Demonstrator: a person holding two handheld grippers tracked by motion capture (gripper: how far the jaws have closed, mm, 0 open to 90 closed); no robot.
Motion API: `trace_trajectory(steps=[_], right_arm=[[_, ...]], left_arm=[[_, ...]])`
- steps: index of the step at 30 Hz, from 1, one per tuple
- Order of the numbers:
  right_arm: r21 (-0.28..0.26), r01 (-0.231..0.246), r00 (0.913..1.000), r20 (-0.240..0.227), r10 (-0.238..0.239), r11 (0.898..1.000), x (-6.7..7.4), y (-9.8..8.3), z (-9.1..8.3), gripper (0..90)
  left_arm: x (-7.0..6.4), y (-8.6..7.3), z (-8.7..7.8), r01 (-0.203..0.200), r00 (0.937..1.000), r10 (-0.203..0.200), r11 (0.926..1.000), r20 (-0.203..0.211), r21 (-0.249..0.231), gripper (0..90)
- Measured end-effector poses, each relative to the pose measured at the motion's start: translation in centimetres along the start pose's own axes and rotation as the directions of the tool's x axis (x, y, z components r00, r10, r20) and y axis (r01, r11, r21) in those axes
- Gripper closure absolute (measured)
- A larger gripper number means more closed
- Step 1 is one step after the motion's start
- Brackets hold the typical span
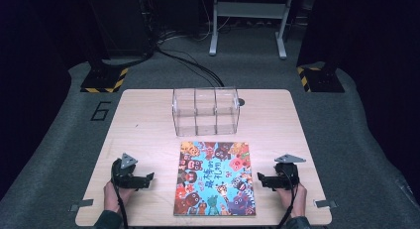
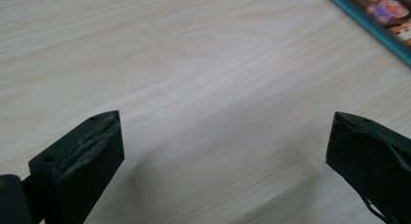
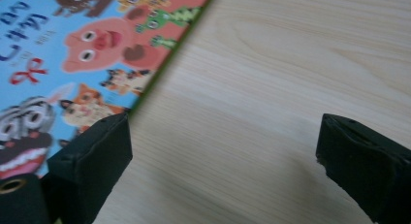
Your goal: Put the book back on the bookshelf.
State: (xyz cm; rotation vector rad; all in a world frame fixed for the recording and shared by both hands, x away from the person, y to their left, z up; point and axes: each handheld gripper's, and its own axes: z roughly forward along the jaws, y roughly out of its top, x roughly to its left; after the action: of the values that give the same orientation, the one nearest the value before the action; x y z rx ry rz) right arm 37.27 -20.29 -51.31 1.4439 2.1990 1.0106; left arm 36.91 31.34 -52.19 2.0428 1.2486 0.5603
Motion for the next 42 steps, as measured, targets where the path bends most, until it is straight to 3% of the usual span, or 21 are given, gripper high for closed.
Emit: trace_trajectory(steps=[5, 10, 12, 14, 15, 17, 18, 19, 20, 24, 28, 32, 33, 38, 40, 42], right_arm=[[0.019, 0.049, 0.9962, -0.073, -0.047, 0.999, 1.8, 1.1, 0.8, 13.4], [0.054, 0.088, 0.9898, -0.116, -0.082, 0.995, 2.7, 1.8, 1.8, 19.5], [0.077, 0.092, 0.9877, -0.133, -0.082, 0.993, 2.9, 2.0, 2.2, 22.6], [0.083, 0.097, 0.9865, -0.140, -0.085, 0.992, 3.1, 2.2, 2.5, 27.0], [0.087, 0.093, 0.9862, -0.145, -0.080, 0.992, 3.2, 2.2, 2.6, 27.9], [0.087, 0.097, 0.9847, -0.153, -0.083, 0.991, 3.2, 2.2, 2.6, 32.1], [0.093, 0.087, 0.9852, -0.155, -0.072, 0.992, 3.3, 2.3, 2.6, 34.0], [0.093, 0.082, 0.9849, -0.160, -0.066, 0.992, 3.3, 2.3, 2.6, 36.7], [0.090, 0.083, 0.9836, -0.168, -0.067, 0.992, 3.4, 2.3, 2.6, 38.9], [0.090, 0.074, 0.9803, -0.190, -0.056, 0.993, 3.5, 2.3, 2.6, 44.2], [0.091, 0.053, 0.9833, -0.178, -0.036, 0.994, 3.7, 2.2, 2.5, 45.5], [0.096, 0.053, 0.9866, -0.158, -0.038, 0.994, 4.0, 2.3, 2.4, 48.2], [0.091, 0.076, 0.9856, -0.158, -0.061, 0.993, 4.0, 2.3, 2.3, 48.8], [0.100, 0.050, 0.9922, -0.118, -0.038, 0.994, 4.7, 2.3, 2.1, 51.5], [0.095, 0.065, 0.9925, -0.110, -0.054, 0.993, 4.7, 2.2, 2.0, 52.2], [0.102, 0.040, 0.9939, -0.107, -0.029, 0.994, 4.9, 2.1, 1.9, 52.5]], left_arm=[[-1.5, 0.9, 0.6, -0.011, 0.9996, 0.012, 0.9997, 0.027, -0.020, 0.1], [-3.2, 1.6, 1.6, -0.036, 0.9970, 0.036, 0.9994, 0.069, 0.002, 0.1], [-3.8, 1.8, 2.0, -0.037, 0.9956, 0.037, 0.9993, 0.086, 0.002, 0.1], [-4.2, 2.1, 2.2, -0.079, 0.9926, 0.076, 0.9966, 0.095, 0.026, 0.1], [-4.5, 2.1, 2.3, -0.073, 0.9923, 0.069, 0.9968, 0.103, 0.032, 0.1], [-5.0, 2.3, 2.8, -0.072, 0.9921, 0.069, 0.9970, 0.104, 0.027, 0.1], [-5.0, 2.4, 2.9, -0.093, 0.9907, 0.089, 0.9949, 0.103, 0.039, 0.1], [-5.3, 2.4, 3.1, -0.076, 0.9920, 0.071, 0.9964, 0.104, 0.039, 0.1], [-5.3, 2.4, 3.2, -0.102, 0.9897, 0.096, 0.9934, 0.106, 0.052, 0.1], [-5.8, 2.5, 3.4, -0.113, 0.9901, 0.108, 0.9922, 0.090, 0.053, 0.0], [-5.8, 2.5, 3.4, -0.104, 0.9916, 0.100, 0.9933, 0.083, 0.051, 0.2], [-5.8, 2.7, 3.5, -0.099, 0.9925, 0.095, 0.9932, 0.078, 0.061, 0.2], [-5.7, 2.8, 3.6, -0.107, 0.9917, 0.102, 0.9921, 0.079, 0.065, 0.3], [-5.7, 3.0, 3.7, -0.099, 0.9923, 0.093, 0.9929, 0.081, 0.067, 0.6], [-5.6, 3.1, 3.8, -0.101, 0.9925, 0.096, 0.9924, 0.075, 0.070, 0.8], [-5.6, 3.2, 3.9, -0.092, 0.9935, 0.087, 0.9938, 0.073, 0.062, 1.1]])
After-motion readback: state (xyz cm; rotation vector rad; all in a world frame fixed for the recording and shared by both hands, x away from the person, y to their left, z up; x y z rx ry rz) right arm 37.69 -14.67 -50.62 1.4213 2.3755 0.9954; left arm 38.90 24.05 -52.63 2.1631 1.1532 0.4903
